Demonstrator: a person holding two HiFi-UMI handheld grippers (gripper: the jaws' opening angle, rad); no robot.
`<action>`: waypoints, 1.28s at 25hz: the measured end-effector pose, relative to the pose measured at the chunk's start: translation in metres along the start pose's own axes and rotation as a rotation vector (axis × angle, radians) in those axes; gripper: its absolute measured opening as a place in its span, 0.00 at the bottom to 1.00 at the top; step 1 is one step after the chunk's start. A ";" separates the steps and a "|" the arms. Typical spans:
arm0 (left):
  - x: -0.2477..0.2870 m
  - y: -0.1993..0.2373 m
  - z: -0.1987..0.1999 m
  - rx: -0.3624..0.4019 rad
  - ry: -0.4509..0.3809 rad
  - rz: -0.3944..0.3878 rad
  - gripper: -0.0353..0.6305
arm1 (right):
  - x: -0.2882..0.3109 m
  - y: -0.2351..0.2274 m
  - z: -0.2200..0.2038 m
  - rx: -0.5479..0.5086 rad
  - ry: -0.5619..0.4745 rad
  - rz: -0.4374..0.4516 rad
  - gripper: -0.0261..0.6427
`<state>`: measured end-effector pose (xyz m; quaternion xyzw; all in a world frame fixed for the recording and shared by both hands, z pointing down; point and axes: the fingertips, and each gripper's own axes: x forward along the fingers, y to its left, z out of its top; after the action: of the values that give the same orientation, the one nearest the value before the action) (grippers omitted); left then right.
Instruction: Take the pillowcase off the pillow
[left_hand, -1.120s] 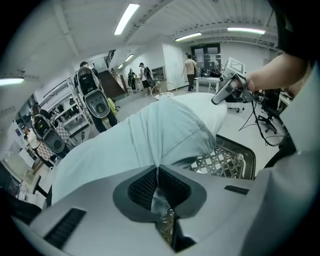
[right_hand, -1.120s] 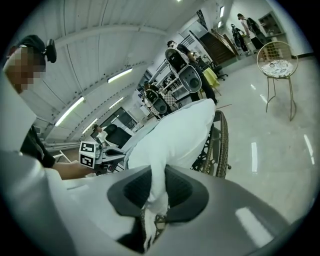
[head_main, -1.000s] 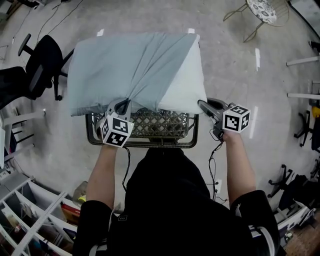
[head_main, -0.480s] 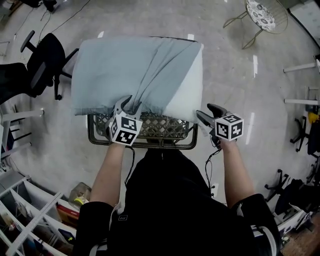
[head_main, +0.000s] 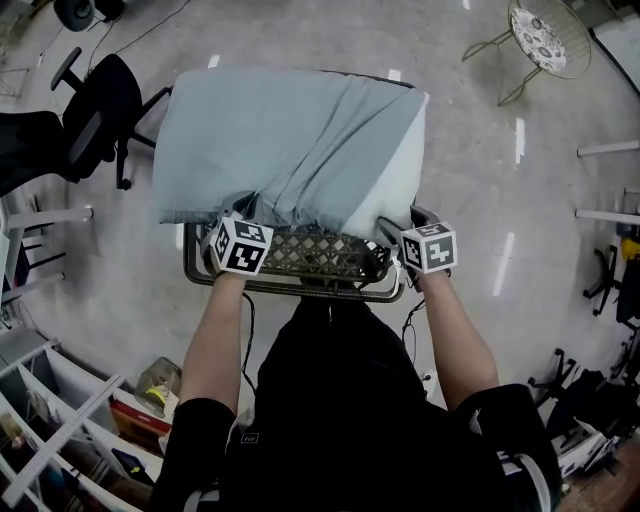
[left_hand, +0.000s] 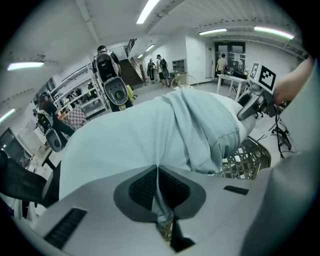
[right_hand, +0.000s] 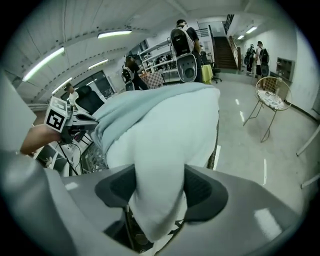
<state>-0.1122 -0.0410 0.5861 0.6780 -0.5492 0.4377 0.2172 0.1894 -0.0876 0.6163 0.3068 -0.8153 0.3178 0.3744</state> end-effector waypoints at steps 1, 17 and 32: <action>-0.003 0.005 -0.002 0.002 -0.001 0.011 0.06 | -0.005 -0.002 0.002 0.001 -0.016 0.004 0.46; -0.036 0.076 -0.028 0.053 -0.036 -0.105 0.06 | -0.038 0.016 -0.006 0.055 0.009 0.094 0.37; 0.002 0.008 0.156 0.170 -0.219 -0.255 0.17 | -0.059 -0.069 0.083 0.260 -0.253 0.038 0.47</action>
<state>-0.0643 -0.1651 0.5049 0.8015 -0.4402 0.3753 0.1516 0.2372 -0.1762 0.5456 0.3748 -0.8135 0.3865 0.2198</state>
